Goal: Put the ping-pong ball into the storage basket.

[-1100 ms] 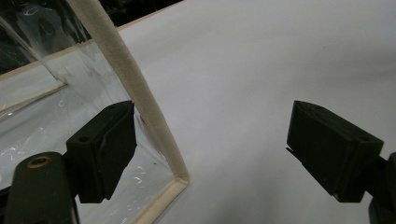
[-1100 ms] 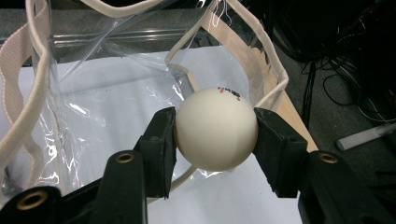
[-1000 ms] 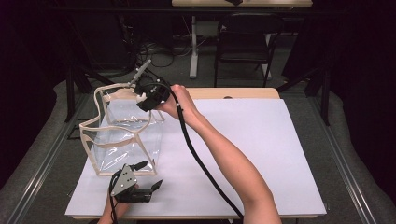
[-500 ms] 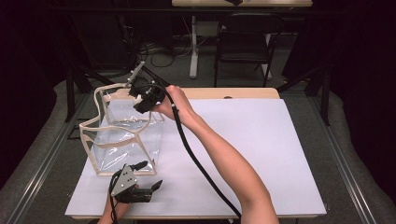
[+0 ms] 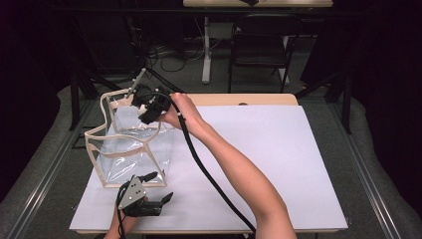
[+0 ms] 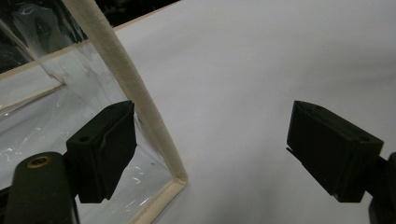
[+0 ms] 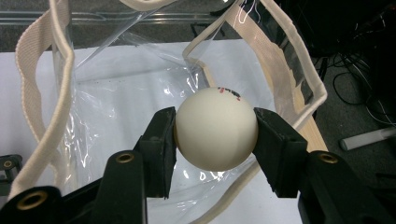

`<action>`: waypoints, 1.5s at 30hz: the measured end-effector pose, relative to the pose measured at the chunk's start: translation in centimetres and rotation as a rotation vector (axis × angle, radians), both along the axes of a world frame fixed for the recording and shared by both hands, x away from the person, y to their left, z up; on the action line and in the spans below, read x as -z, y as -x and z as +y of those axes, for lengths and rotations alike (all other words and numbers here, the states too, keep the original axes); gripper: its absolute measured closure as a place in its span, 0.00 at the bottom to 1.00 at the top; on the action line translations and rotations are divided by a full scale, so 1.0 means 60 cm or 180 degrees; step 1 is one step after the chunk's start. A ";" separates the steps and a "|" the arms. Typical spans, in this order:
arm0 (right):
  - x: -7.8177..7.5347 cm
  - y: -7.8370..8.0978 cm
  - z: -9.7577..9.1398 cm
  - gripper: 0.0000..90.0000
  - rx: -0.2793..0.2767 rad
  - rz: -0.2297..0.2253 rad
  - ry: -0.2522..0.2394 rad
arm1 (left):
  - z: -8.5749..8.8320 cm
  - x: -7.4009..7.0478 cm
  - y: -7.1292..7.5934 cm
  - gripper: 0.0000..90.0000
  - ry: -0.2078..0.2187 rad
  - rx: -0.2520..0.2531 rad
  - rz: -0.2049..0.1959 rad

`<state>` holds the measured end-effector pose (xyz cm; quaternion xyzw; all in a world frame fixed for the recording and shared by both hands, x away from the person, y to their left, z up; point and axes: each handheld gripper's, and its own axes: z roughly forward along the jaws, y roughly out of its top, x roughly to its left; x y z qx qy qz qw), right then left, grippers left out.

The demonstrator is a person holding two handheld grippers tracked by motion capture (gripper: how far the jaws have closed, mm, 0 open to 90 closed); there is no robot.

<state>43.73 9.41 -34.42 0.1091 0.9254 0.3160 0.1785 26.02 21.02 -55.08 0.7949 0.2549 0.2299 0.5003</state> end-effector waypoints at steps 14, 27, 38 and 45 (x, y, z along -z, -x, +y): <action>0.003 0.000 0.005 0.57 0.0004 0.0042 0.0181 | -0.002 -0.001 0.001 0.18 -0.0004 0.0034 0.0001; 0.012 -0.005 0.012 0.57 -0.0006 0.0137 0.0305 | -0.003 0.000 0.001 0.18 -0.0016 0.0028 0.0008; 0.021 -0.007 0.022 0.57 -0.0038 0.0198 0.0414 | -0.002 0.000 0.000 0.18 0.0000 0.0017 0.0014; 0.026 -0.011 0.023 0.57 -0.0038 0.0245 0.0494 | -0.002 0.000 0.000 0.18 -0.0004 0.0020 0.0022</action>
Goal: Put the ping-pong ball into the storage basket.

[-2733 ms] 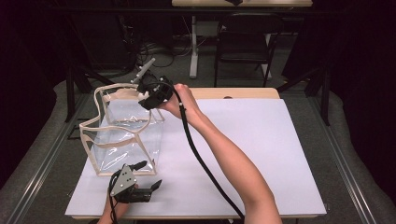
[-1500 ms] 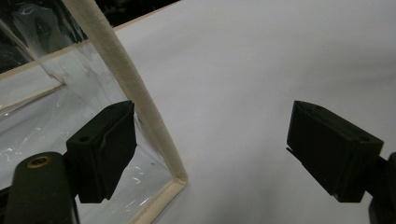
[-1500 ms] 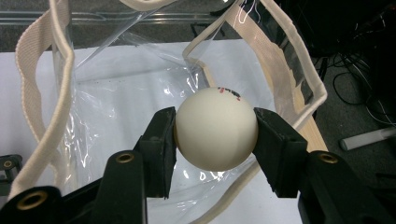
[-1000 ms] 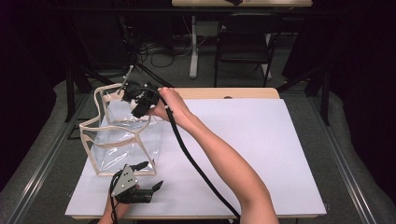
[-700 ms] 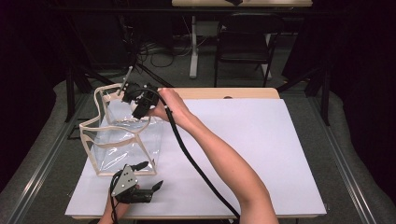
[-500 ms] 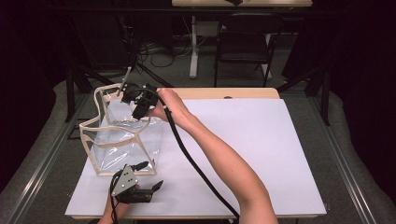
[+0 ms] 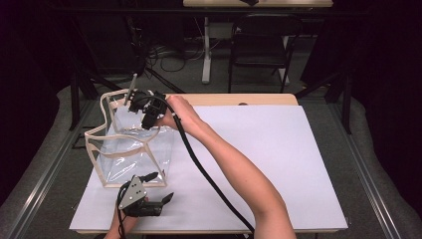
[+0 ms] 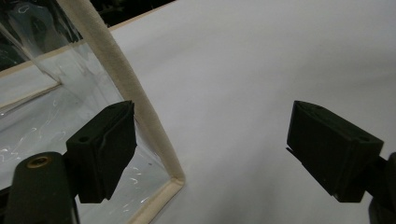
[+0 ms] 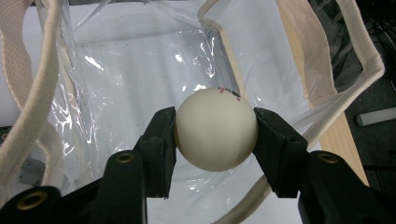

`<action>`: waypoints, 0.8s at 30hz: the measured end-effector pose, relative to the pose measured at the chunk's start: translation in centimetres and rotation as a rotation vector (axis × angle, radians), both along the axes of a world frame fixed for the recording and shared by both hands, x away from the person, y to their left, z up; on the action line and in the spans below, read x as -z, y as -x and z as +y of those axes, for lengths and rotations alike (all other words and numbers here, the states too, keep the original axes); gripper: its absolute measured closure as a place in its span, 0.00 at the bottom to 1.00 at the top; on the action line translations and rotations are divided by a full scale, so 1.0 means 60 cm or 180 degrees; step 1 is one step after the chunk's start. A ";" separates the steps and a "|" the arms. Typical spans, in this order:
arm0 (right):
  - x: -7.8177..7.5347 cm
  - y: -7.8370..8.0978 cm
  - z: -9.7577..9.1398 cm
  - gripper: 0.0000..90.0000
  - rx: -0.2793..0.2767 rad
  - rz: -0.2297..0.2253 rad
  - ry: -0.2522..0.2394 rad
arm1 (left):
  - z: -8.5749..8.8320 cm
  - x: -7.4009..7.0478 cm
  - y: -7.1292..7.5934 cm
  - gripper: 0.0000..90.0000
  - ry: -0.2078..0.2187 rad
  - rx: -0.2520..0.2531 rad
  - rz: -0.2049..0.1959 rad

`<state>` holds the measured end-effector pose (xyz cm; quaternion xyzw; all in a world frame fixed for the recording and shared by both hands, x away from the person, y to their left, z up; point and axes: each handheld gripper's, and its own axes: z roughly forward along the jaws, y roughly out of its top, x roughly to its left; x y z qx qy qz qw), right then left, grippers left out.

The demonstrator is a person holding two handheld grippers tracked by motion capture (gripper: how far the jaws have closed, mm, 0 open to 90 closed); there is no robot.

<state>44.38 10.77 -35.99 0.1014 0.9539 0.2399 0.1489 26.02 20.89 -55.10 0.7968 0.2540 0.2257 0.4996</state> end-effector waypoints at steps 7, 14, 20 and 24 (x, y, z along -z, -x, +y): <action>-0.001 0.001 0.003 0.57 -0.0001 0.0028 0.0017 | 0.000 0.000 0.000 0.18 0.0003 0.0008 -0.0005; 0.001 0.005 0.009 0.57 -0.0053 0.0048 0.0068 | -0.001 0.000 0.000 0.18 -0.0011 0.0016 -0.0003; 0.005 0.004 0.011 0.56 -0.0064 0.0090 0.0109 | -0.001 -0.001 0.000 0.18 -0.0007 0.0023 -0.0008; 0.007 0.003 0.010 0.46 -0.0050 0.0109 0.0072 | 0.000 -0.001 0.000 0.18 -0.0012 0.0013 -0.0008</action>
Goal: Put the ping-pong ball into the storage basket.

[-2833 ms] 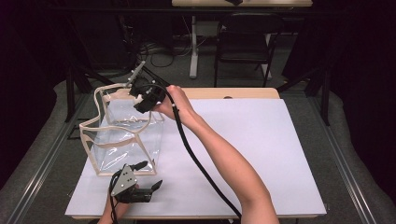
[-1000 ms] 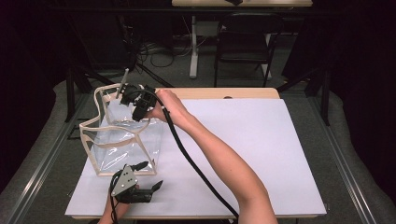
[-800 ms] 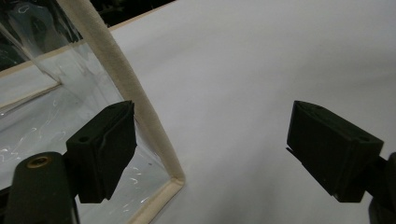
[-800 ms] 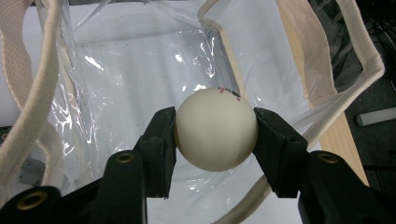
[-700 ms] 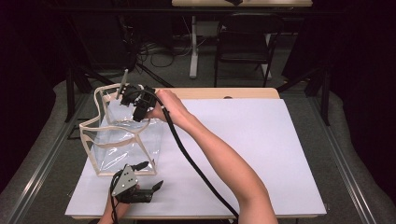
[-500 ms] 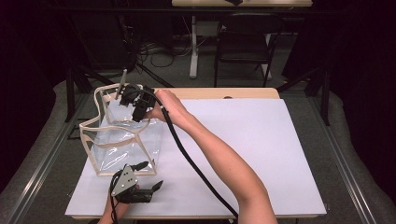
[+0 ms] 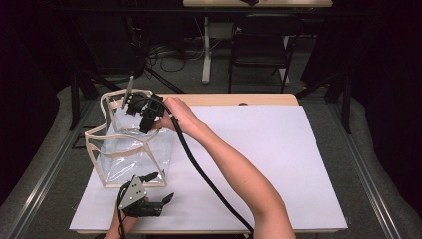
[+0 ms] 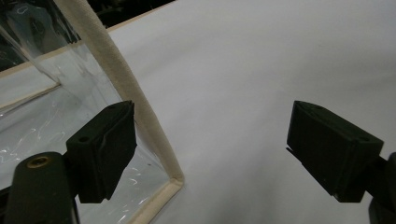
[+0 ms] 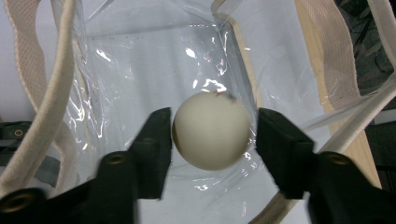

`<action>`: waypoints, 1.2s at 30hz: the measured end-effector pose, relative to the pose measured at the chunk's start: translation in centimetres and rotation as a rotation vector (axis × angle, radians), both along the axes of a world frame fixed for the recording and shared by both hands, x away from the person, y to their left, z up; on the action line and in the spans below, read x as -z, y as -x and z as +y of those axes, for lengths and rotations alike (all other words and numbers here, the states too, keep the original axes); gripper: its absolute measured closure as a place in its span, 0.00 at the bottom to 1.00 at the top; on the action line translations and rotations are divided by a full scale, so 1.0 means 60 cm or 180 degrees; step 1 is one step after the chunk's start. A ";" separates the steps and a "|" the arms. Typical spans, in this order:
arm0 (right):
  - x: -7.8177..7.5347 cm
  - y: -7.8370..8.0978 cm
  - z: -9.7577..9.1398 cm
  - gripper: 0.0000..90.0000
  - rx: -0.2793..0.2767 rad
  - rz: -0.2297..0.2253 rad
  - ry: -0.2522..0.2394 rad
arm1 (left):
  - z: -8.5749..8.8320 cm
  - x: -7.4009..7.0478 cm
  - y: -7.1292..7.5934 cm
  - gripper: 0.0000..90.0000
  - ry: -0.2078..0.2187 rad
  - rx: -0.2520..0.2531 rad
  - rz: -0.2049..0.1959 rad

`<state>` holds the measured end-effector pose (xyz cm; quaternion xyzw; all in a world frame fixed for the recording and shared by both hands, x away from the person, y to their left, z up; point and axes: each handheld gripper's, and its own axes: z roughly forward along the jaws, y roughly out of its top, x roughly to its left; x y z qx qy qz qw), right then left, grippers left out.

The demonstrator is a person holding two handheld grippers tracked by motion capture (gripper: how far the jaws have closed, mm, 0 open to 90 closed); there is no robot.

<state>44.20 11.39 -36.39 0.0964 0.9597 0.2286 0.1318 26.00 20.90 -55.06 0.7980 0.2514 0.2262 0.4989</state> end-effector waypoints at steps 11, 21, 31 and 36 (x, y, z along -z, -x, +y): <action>-0.031 0.001 -0.040 0.17 0.0155 0.0061 -0.0608 | 0.000 0.000 0.000 0.18 -0.0003 0.0009 0.0008; -0.054 0.011 -0.103 0.10 0.0257 0.0037 -0.0866 | -0.001 0.000 0.001 0.18 0.0000 0.0009 0.0003; -0.040 0.005 -0.153 0.07 0.0389 0.0032 -0.0899 | 0.000 0.000 -0.001 0.18 0.0003 -0.0004 0.0016; -0.024 0.001 -0.181 0.04 0.0463 0.0044 -0.0881 | 0.001 0.000 -0.001 0.18 0.0011 -0.0015 0.0019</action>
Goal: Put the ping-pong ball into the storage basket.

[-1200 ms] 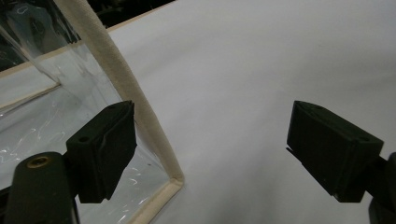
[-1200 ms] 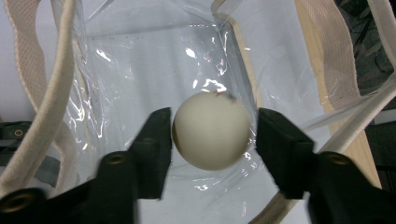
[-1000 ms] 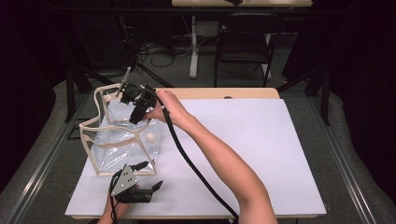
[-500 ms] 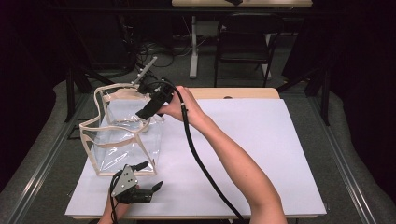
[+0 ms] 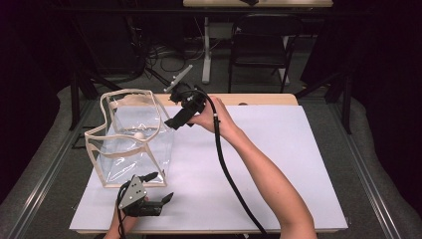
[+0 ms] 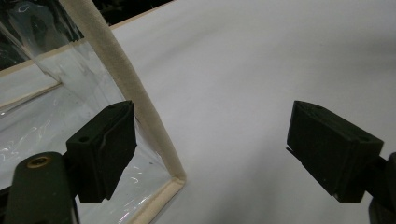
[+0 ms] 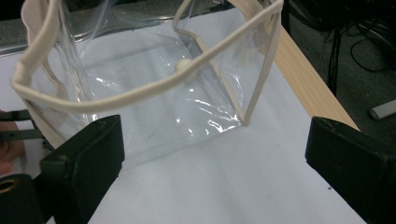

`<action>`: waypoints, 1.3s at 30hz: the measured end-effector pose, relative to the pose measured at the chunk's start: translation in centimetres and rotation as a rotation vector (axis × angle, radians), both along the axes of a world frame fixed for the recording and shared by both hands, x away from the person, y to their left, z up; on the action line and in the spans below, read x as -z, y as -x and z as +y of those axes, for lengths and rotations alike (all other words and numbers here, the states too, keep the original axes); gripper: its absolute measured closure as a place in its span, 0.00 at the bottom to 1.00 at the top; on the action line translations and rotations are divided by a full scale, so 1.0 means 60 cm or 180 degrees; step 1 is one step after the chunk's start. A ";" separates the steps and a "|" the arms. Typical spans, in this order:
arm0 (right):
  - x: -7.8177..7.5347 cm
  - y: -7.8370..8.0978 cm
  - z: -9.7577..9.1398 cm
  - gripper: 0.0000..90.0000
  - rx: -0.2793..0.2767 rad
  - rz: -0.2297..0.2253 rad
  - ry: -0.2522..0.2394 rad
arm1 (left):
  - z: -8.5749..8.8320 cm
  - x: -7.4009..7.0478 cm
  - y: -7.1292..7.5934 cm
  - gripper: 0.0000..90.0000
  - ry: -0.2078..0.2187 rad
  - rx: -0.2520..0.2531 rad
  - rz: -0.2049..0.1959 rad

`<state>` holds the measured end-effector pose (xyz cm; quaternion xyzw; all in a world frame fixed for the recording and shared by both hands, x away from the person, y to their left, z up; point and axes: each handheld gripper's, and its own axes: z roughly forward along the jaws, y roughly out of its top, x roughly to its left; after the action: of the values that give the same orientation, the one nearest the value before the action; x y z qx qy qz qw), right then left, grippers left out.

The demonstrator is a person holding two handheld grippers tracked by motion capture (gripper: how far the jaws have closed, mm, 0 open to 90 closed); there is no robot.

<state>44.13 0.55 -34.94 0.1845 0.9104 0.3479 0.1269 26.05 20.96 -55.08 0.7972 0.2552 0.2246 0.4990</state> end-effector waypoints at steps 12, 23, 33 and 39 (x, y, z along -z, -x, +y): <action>0.025 0.008 -0.040 0.02 0.0082 -0.0007 0.0070 | -0.002 0.000 -0.002 0.18 0.0010 -0.0016 0.0001; 0.047 0.020 -0.090 0.01 0.0184 -0.0015 0.0036 | -0.009 0.000 -0.005 0.18 -0.0016 0.0011 0.0007; 0.081 0.028 -0.138 0.00 0.0322 -0.0001 0.0028 | -0.011 0.000 -0.008 0.17 -0.0028 -0.0006 -0.0008; 0.103 0.040 -0.161 0.00 0.0370 0.0007 0.0059 | -0.010 0.000 -0.005 0.18 -0.0022 -0.0008 -0.0005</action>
<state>41.72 -9.09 -41.12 0.2362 0.9014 0.3314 0.1476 26.34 20.36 -55.09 0.7984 0.2550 0.2267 0.4961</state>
